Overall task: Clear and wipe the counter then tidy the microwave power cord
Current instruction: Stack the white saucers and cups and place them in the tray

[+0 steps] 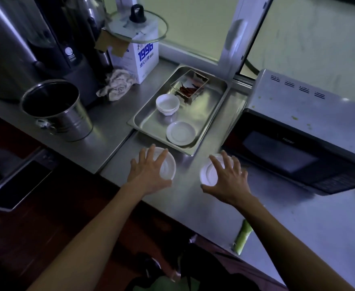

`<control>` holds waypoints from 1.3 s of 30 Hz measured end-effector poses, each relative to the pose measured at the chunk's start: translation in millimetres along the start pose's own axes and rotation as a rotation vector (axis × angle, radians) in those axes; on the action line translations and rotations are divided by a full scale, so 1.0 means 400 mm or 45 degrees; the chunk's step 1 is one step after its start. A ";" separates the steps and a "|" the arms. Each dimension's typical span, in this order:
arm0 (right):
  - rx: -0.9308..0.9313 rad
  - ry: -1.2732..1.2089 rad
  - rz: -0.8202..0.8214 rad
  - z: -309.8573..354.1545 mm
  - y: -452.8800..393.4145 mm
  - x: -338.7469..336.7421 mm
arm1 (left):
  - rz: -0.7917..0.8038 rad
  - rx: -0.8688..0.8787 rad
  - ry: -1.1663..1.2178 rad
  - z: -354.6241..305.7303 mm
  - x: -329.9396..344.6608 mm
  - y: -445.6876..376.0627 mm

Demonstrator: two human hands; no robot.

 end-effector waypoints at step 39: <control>0.560 -0.366 0.011 0.000 -0.239 0.106 | 0.430 0.518 -0.304 -0.157 0.119 -0.697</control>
Point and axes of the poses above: each hand's wrist, its own y-axis away from the middle knuckle, its own x-axis out of the palm, z = x × y, the point moved 6 cm from there along -y, towards the middle knuckle, and after that the axes turned 4 degrees about y, right-handed, at the moved point
